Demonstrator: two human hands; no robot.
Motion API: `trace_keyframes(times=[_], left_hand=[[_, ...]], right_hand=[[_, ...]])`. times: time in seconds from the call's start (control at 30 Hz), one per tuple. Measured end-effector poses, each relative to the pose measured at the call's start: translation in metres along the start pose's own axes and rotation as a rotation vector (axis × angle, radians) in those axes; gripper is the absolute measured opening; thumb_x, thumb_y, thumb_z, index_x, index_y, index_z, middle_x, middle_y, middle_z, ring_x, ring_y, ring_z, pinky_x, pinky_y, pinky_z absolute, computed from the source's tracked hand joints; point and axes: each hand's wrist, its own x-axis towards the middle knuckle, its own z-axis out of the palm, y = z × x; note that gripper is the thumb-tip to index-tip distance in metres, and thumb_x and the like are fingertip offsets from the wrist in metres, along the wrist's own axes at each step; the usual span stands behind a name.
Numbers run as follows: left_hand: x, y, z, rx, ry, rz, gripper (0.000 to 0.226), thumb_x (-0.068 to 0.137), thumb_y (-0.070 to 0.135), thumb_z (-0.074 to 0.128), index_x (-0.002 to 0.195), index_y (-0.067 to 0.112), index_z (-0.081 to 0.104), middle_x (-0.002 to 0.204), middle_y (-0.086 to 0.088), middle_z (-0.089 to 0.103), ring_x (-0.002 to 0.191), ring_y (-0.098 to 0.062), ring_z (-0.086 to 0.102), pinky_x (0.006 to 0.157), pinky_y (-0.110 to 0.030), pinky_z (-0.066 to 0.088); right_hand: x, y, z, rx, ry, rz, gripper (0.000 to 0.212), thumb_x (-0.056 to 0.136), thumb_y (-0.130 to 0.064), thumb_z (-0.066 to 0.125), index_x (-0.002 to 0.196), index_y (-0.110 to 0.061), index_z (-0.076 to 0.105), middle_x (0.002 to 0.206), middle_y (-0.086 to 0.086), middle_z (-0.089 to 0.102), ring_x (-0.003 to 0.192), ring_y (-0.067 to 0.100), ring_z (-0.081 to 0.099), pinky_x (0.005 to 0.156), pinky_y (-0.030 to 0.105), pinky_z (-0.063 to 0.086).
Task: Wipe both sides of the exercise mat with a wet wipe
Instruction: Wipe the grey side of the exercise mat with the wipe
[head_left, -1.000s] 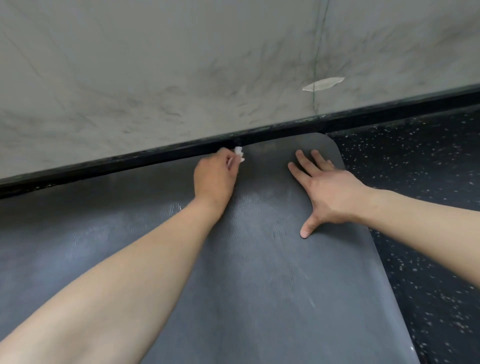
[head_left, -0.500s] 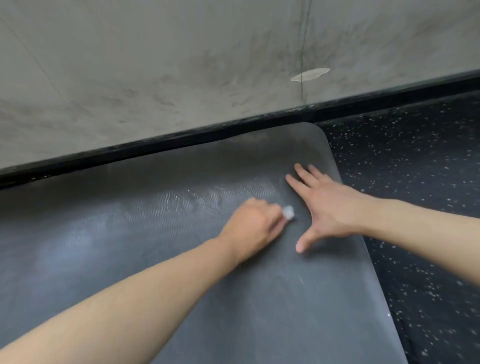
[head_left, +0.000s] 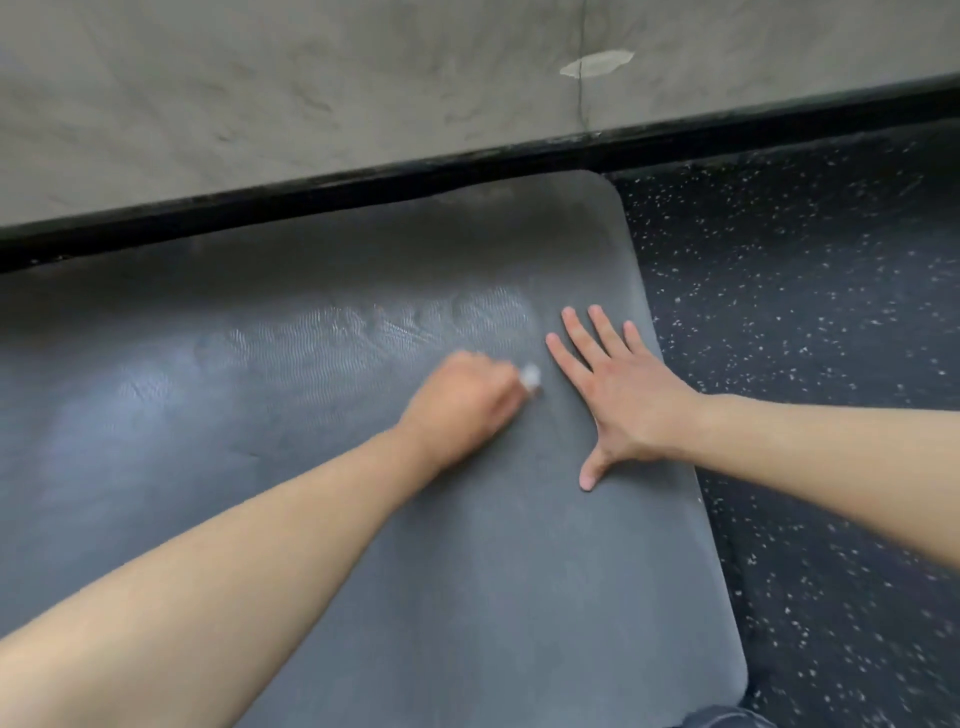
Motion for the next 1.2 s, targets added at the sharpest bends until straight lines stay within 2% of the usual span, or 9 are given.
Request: trace_keyframes(times=[0.1,0.27,0.4,0.57,0.73,0.87,0.9,1.03,1.2], left_hand=[[-0.011,0.0,-0.005,-0.101,0.217,-0.503,0.023,0.095,0.03,0.063,0.078,0.014,0.061,0.067,-0.009,0.065,0.065,-0.036,0.061,0.061,-0.039,0.042],[-0.048,0.05,0.015,-0.082,-0.14,0.138,0.03,0.099,0.035,0.049,0.076,0.016,0.054,0.067,-0.008,0.061,0.065,-0.031,0.057,0.064,-0.039,0.041],[-0.041,0.021,0.003,-0.093,0.081,-0.453,0.025,0.097,0.033,0.058,0.083,0.013,0.061,0.072,-0.013,0.065,0.07,-0.038,0.06,0.064,-0.043,0.045],[-0.07,0.072,0.014,-0.124,-0.21,0.028,0.021,0.097,0.03,0.06,0.087,0.011,0.063,0.075,-0.014,0.067,0.072,-0.037,0.062,0.066,-0.038,0.04],[-0.085,0.072,0.007,-0.09,-0.019,-0.381,0.02,0.095,0.029,0.06,0.085,0.012,0.061,0.073,-0.016,0.066,0.069,-0.038,0.061,0.06,-0.039,0.042],[-0.145,0.118,0.027,-0.102,-0.265,0.407,0.021,0.096,0.028,0.063,0.079,0.02,0.051,0.067,-0.004,0.064,0.062,-0.028,0.058,0.059,-0.033,0.04],[-0.146,0.108,0.028,-0.064,-0.281,0.438,0.022,0.098,0.031,0.06,0.08,0.022,0.05,0.068,-0.001,0.063,0.064,-0.026,0.056,0.061,-0.033,0.038],[-0.138,0.091,0.023,-0.059,-0.019,-0.298,0.021,0.094,0.035,0.062,0.079,0.021,0.056,0.066,-0.002,0.061,0.065,-0.027,0.058,0.064,-0.038,0.039],[-0.191,0.169,0.048,-0.103,-0.247,0.445,0.02,0.09,0.033,0.066,0.08,0.026,0.05,0.064,0.005,0.06,0.061,-0.018,0.054,0.061,-0.031,0.037]], right_hand=[[-0.002,0.002,0.002,0.002,0.004,-0.002,0.176,0.041,-0.098,0.071,0.162,-0.016,-0.026,0.167,0.016,-0.036,0.155,0.042,-0.03,0.129,0.059,-0.004],[-0.024,-0.003,0.007,-0.028,0.028,-0.014,0.159,0.057,-0.097,0.066,0.165,-0.016,-0.017,0.171,0.016,-0.026,0.159,0.041,-0.02,0.131,0.052,0.005],[-0.071,-0.012,0.031,-0.112,-0.048,-0.053,0.159,0.057,-0.093,0.071,0.165,-0.018,-0.02,0.17,0.015,-0.029,0.159,0.039,-0.02,0.132,0.043,0.005],[-0.105,-0.023,0.034,-0.092,-0.182,-0.079,0.156,0.064,-0.073,0.086,0.165,-0.018,-0.019,0.169,0.011,-0.033,0.159,0.032,-0.023,0.129,0.038,0.016],[-0.119,-0.038,0.04,-0.06,-0.239,-0.067,0.151,0.066,-0.07,0.087,0.166,-0.024,-0.017,0.169,0.007,-0.035,0.159,0.032,-0.023,0.124,0.045,0.035],[-0.126,-0.035,0.047,-0.108,-0.271,-0.114,0.151,0.068,-0.064,0.089,0.164,-0.027,-0.021,0.166,0.008,-0.04,0.158,0.035,-0.026,0.125,0.043,0.031],[-0.125,-0.033,0.05,-0.121,-0.264,-0.119,0.153,0.067,-0.064,0.09,0.163,-0.027,-0.023,0.165,0.009,-0.042,0.157,0.036,-0.027,0.126,0.044,0.032],[-0.126,-0.03,0.062,-0.187,-0.22,-0.136,0.161,0.062,-0.072,0.088,0.16,-0.024,-0.03,0.162,0.014,-0.045,0.156,0.041,-0.029,0.126,0.048,0.032],[-0.127,-0.029,0.078,-0.276,-0.12,-0.177,0.16,0.061,-0.083,0.079,0.161,-0.018,-0.029,0.165,0.023,-0.036,0.157,0.047,-0.019,0.129,0.048,0.025]])
